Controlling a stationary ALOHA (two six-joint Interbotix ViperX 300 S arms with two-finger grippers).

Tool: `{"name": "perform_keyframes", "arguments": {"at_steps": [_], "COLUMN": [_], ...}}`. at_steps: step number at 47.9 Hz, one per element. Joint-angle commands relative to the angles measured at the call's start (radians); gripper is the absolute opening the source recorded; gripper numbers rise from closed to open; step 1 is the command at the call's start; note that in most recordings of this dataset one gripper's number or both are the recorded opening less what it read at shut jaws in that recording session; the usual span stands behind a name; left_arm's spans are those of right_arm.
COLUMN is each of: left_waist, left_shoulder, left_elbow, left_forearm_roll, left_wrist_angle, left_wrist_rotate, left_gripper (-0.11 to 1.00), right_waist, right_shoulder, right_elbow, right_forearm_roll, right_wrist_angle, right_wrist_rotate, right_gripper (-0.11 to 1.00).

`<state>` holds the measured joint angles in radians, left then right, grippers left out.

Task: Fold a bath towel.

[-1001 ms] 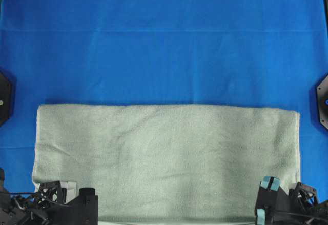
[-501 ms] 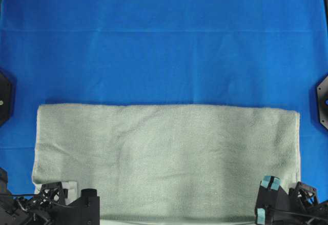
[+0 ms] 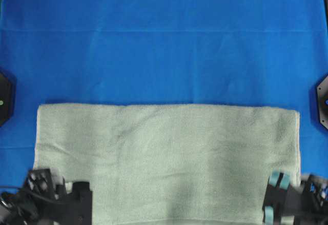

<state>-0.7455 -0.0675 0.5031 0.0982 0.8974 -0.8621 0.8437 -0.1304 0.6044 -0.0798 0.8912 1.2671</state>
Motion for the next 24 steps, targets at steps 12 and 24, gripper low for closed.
{"name": "perform_keyframes", "arguments": {"at_steps": [12,24], "left_waist": [0.158,0.261], "left_shoulder": [-0.195,-0.27], "left_elbow": [0.135,0.245], "left_forearm_roll": [0.135,0.173], "left_wrist_angle": [0.163,0.158], "left_wrist_rotate": [0.006,0.008], "left_gripper": [0.79,0.8], "right_waist": [-0.212,-0.351], "right_shoulder": [-0.206,-0.272], "right_elbow": [0.138,0.215], "right_forearm_roll": [-0.121,-0.129], "right_wrist_angle": [0.166,0.17], "right_wrist_rotate": [-0.046,-0.167], "right_gripper": [0.58,0.58]}}
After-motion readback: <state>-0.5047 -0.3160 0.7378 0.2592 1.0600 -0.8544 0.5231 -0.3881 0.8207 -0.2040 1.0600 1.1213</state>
